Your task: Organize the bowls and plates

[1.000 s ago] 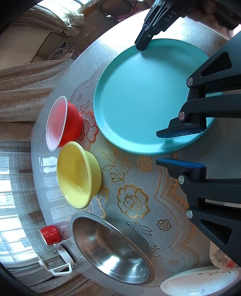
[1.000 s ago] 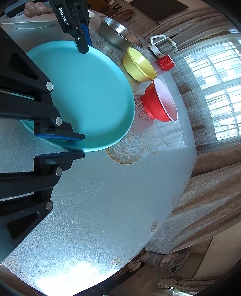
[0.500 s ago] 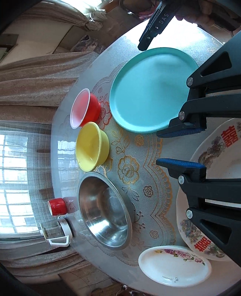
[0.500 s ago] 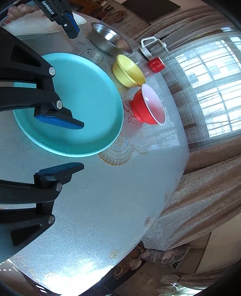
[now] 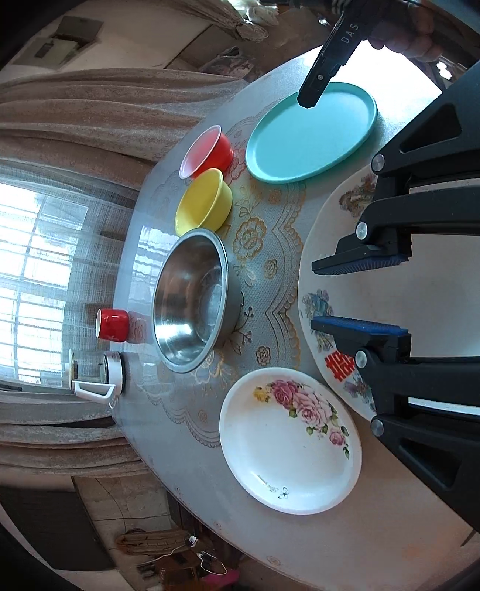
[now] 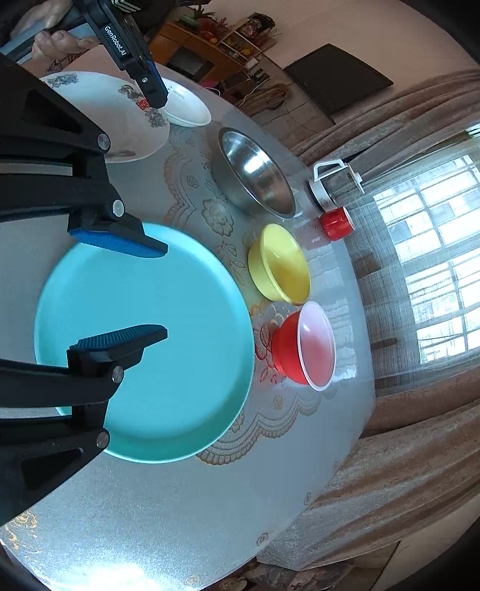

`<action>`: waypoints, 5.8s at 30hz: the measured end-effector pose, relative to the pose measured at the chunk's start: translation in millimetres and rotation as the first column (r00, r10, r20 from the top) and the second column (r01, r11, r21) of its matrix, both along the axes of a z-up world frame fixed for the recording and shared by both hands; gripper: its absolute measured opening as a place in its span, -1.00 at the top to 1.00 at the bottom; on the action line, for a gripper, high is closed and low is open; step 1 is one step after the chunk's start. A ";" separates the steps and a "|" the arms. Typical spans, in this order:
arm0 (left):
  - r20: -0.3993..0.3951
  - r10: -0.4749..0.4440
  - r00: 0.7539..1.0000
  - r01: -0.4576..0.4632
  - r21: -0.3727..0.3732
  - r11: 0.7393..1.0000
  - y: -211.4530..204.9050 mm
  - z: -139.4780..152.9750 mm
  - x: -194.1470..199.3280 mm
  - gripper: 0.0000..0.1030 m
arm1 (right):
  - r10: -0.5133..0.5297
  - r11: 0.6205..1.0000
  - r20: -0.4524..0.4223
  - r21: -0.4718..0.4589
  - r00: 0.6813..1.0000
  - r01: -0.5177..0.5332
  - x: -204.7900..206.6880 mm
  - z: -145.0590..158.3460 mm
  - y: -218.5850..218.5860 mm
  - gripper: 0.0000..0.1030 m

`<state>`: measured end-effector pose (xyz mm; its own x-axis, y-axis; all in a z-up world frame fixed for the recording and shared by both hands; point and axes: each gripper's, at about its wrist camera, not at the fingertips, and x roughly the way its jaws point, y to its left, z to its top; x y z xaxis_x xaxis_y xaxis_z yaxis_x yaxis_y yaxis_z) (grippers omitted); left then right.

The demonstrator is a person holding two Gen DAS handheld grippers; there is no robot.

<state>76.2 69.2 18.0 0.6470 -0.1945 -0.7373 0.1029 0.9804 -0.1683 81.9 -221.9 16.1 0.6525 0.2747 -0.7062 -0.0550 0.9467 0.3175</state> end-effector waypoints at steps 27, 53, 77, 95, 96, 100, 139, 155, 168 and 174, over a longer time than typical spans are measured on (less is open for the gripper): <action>-0.035 0.377 0.925 -0.379 -0.103 0.920 178.7 -24.5 -12.5 0.54 | 0.358 0.921 -0.158 0.220 0.920 -0.320 91.4 -7.1 202.0 0.56; -0.080 0.282 0.956 -0.285 -0.023 0.958 163.1 -53.3 49.9 0.60 | 0.352 0.927 -0.309 0.249 0.884 -0.282 143.0 -55.8 250.3 0.67; -0.008 0.290 0.957 -0.289 -0.087 0.953 164.3 -32.0 28.6 0.61 | 0.385 0.908 -0.231 0.267 0.894 -0.322 136.0 -45.8 237.8 0.66; 0.069 0.150 0.986 -0.142 -0.102 0.985 102.7 8.9 -5.4 0.60 | 0.348 0.908 -0.132 0.296 0.928 -0.298 84.2 -6.1 154.2 0.67; 0.069 0.135 0.988 -0.128 -0.103 0.986 96.3 9.7 -6.4 0.60 | 0.338 0.911 -0.124 0.292 0.933 -0.291 78.6 -3.7 148.0 0.67; 0.071 0.071 0.995 -0.064 -0.101 0.993 66.4 13.1 -10.0 0.61 | 0.298 0.920 -0.107 0.295 0.948 -0.256 61.9 0.4 113.9 0.67; -0.150 -0.261 0.954 0.273 0.062 0.960 -181.8 -33.6 40.9 0.59 | -0.177 0.951 -0.165 0.225 0.970 0.212 15.7 -42.2 -111.4 0.67; -0.161 -0.215 0.963 0.232 0.096 0.968 -190.0 -39.5 48.7 0.59 | -0.192 0.968 -0.146 0.136 0.970 0.212 21.3 -47.3 -106.5 0.64; -0.143 -0.199 0.969 0.214 0.098 0.972 -186.6 -39.3 40.3 0.59 | -0.205 0.971 -0.119 0.099 0.971 0.217 7.6 -38.9 -105.6 0.71; -0.141 -0.211 0.967 0.228 0.114 0.967 -191.8 -39.2 40.0 0.60 | -0.231 0.965 -0.114 0.099 0.966 0.243 11.8 -44.5 -107.7 0.85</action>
